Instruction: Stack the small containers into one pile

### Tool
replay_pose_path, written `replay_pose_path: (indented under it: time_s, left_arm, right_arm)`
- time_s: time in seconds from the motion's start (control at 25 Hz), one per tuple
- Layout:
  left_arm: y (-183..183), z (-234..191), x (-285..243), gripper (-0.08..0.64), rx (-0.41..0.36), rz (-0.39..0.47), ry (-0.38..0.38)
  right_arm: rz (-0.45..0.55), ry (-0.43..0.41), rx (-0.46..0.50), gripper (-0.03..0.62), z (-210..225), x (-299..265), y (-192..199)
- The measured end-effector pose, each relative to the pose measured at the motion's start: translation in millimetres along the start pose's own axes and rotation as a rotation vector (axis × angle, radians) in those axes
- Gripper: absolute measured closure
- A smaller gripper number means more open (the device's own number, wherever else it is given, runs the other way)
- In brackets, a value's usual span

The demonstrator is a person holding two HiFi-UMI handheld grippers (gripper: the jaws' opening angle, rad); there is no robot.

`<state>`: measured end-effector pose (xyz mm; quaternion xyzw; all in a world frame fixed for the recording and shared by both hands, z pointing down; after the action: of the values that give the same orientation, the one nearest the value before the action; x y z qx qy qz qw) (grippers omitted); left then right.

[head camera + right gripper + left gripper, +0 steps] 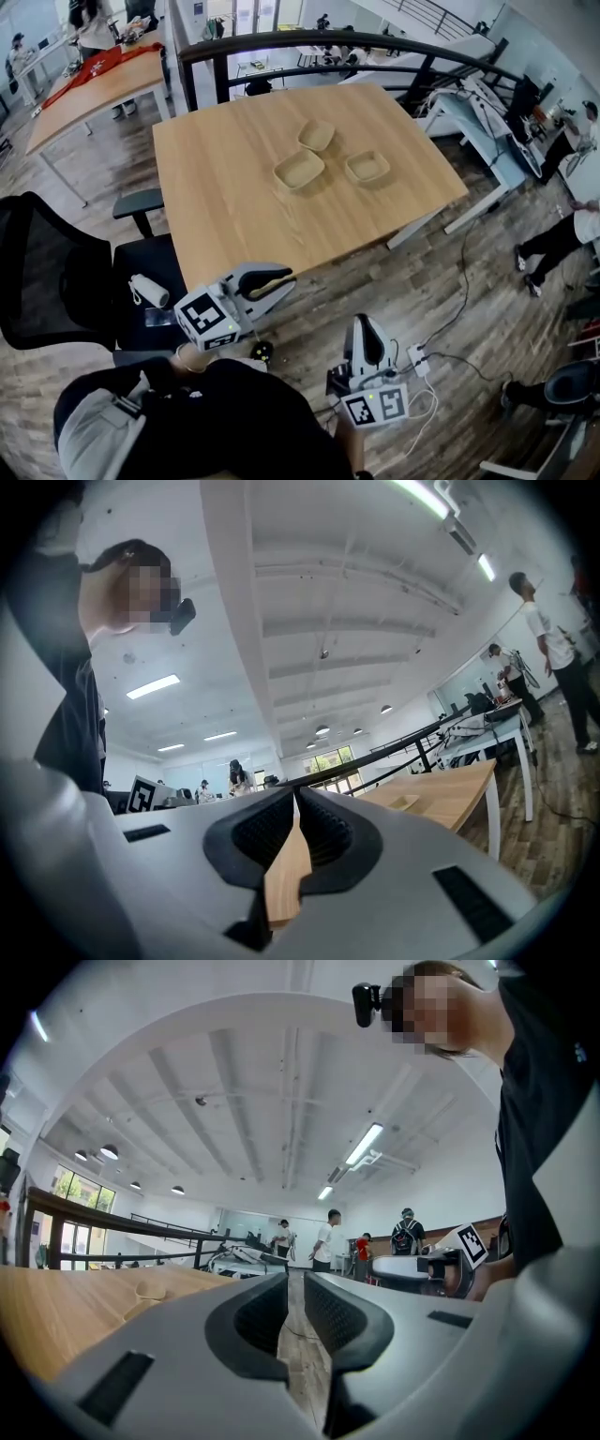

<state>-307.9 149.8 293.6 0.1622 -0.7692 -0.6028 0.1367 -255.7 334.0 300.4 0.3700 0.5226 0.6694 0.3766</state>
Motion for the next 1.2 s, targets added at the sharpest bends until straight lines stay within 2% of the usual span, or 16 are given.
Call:
replay_pose_path:
  time_s: [0.24, 0.52, 0.88, 1.2]
  left_arm:
    - [-11.8, -22.9, -1.8, 0.518, -0.009, 0.029, 0.005]
    - [-9.0, -49.2, -3.9, 0.518, -0.027, 0.009, -0.023]
    - [-5.3, -57.6, -12.2, 0.518, -0.028, -0.024, -0.046]
    - [2.9, -72.8, -30.9, 0.518, -0.020, -0.029, -0.175]
  right_arm:
    - [0.003, -0.025, 0.024, 0.561, -1.4, -32.8, -4.2]
    - [-0.005, -0.047, 0.025, 0.561, 2.3, -59.7, 7.8]
    - [-0.023, -0.067, 0.019, 0.561, 16.1, -75.8, 14.7]
    - [-0.026, -0.161, -0.010, 0.561, 60.7, -100.8, 19.6]
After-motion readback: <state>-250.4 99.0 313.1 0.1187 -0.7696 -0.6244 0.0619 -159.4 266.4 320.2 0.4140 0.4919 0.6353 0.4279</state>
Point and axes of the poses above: the fingertips, and each gripper's own axes: x backward along the fingers, z to its right, y out of its underside, the point moved 4 cm from there along x, backward along the fingers, and after that the axes turned 7 degrees about x, right-handed, at the moved point
